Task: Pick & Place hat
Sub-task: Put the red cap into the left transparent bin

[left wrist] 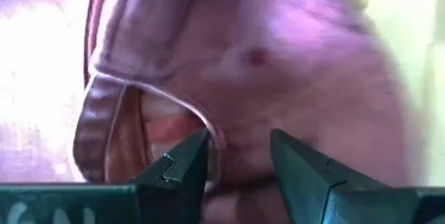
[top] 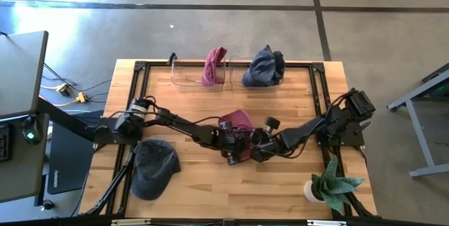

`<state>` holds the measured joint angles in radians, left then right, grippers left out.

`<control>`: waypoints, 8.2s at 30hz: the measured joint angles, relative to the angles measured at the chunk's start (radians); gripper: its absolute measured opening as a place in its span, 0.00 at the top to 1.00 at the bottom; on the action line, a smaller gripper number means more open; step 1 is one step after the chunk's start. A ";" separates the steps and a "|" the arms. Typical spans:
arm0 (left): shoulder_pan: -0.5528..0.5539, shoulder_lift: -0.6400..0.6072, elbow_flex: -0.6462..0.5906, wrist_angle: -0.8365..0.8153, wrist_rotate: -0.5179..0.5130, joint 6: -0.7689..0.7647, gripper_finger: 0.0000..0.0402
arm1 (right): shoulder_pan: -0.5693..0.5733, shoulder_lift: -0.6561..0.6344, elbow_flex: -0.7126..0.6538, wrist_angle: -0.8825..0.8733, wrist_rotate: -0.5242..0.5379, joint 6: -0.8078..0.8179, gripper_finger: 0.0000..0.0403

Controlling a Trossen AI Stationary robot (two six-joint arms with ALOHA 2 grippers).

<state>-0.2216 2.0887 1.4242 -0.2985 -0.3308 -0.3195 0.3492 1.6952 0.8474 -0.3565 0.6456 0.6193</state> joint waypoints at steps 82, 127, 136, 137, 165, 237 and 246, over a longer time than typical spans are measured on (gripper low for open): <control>-0.121 -0.150 0.021 -0.257 -0.033 0.106 0.62 | 0.151 -0.021 0.046 -0.020 -0.396 -0.542 0.60; -0.170 -0.111 -0.016 -0.015 -0.093 0.259 0.42 | 0.057 -0.035 0.047 0.377 -0.394 -0.546 0.94; -0.171 -0.106 -0.018 -0.011 -0.078 0.332 0.67 | 0.057 -0.036 0.047 0.381 -0.418 -0.547 0.87; -0.172 -0.113 -0.013 -0.039 -0.077 0.351 0.72 | 0.057 -0.041 0.047 0.367 -0.417 -0.547 0.86; 0.021 -0.177 0.341 -1.194 -0.210 0.788 1.00 | 0.262 -0.406 0.048 -0.132 -0.051 -0.260 0.78; 0.139 -0.334 0.606 -1.149 0.345 1.009 1.00 | 0.120 -0.381 0.047 0.422 -0.025 -0.673 0.42; 0.143 -0.234 0.605 -1.011 0.483 0.973 1.00 | 0.078 -0.247 0.047 0.537 -0.046 -0.663 0.38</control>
<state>-0.0783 1.8545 2.0290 -1.3100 0.1518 0.6534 0.4276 1.4480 0.8944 0.1804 0.6001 -0.0433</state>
